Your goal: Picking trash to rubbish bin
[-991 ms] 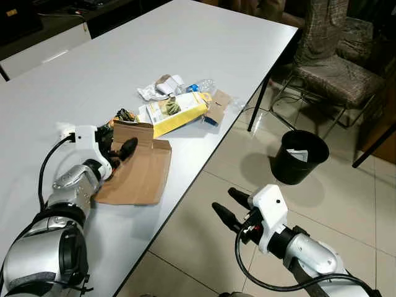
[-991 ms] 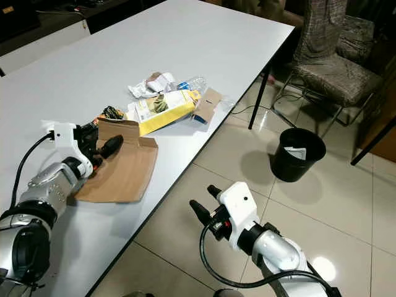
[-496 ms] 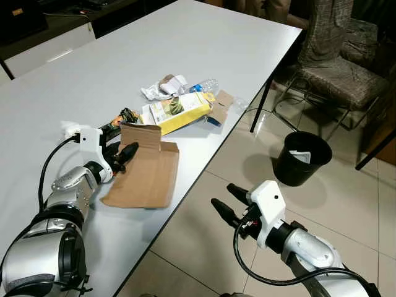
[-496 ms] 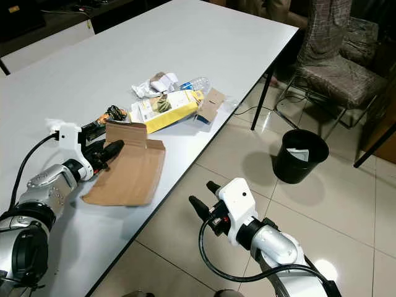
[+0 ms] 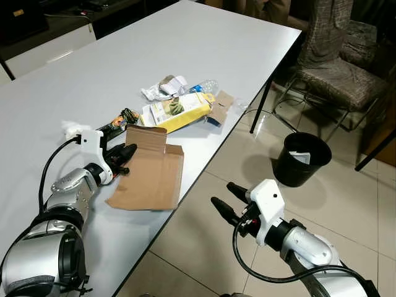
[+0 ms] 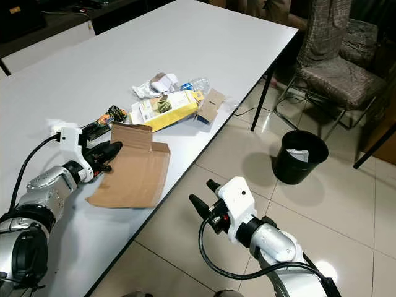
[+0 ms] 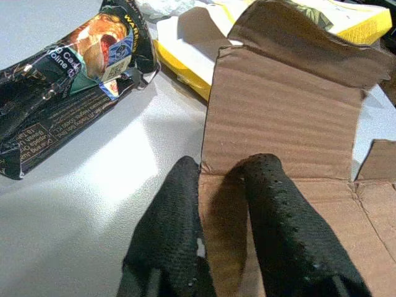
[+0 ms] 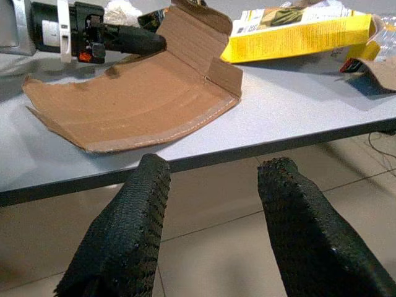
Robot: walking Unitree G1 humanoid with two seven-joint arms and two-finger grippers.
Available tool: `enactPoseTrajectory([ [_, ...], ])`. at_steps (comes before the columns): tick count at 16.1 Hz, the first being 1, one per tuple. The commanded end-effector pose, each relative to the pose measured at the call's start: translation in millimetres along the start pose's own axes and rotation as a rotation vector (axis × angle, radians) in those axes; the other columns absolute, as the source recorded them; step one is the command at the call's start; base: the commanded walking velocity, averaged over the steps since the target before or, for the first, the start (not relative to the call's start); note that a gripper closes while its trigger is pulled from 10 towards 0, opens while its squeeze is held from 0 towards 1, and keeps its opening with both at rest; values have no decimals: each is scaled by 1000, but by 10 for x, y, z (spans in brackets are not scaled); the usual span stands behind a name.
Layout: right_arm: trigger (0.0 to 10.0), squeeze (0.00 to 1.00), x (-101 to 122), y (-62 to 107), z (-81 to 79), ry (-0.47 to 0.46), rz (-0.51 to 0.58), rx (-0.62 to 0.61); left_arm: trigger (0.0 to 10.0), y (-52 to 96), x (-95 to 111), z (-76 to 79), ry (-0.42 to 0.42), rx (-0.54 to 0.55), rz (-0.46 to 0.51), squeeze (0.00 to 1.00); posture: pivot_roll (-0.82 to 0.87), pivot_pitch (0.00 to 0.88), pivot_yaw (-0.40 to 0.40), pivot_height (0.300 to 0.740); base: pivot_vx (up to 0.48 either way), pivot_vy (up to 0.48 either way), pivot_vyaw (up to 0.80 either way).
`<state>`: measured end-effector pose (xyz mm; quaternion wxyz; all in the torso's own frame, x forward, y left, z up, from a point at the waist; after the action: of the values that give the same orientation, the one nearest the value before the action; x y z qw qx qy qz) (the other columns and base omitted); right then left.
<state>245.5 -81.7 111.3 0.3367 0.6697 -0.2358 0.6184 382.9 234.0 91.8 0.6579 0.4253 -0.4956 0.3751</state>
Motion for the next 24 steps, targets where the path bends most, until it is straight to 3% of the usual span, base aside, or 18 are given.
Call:
enactPoseTrajectory([
  [1,10000,0,5,-11,7,20,3,4,0,64,4,-64,-13,9,13,0,-149,39,-1,740,0,0,0],
  [8,10000,0,-13,-49,-23,23,15,15,0,371,33,-358,-2,144,148,0,-121,19,-4,740,0,0,0],
  [11,10000,0,-19,-57,-28,24,15,20,0,434,10,-386,17,179,187,0,-115,13,-8,740,0,0,0],
  [14,10000,0,-28,-77,-44,29,15,33,0,561,-290,-308,8,208,155,0,-109,6,-8,740,0,0,0],
  [16,10000,0,-29,-83,-46,30,15,35,10000,585,-395,-266,3,205,124,0,-109,5,-8,740,0,0,0],
  [17,10000,0,-29,-87,-50,32,16,39,10000,585,-414,-199,41,158,136,0,-109,3,-9,740,0,0,0],
  [18,10000,0,-30,-88,-50,34,15,40,10000,584,-431,-156,41,127,134,1000,-109,2,-8,740,0,0,0],
  [24,10000,0,-24,-89,-30,40,17,41,10000,505,-203,-120,11,85,207,1000,-113,8,-12,740,0,0,0],
])
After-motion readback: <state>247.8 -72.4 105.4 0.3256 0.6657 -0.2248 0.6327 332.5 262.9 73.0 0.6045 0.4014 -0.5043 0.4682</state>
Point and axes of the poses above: a point about 5 cm out from each wrist's last joint towards the gripper, its own y axis pointing back from the gripper into the wrist, its own x axis along the axis of the wrist's last joint, z = x × y, the point moved 4 cm from there along -y, pointing out of the wrist towards the gripper, and after that the axes turned 2 degrees about -y, right-handed, at the moved point
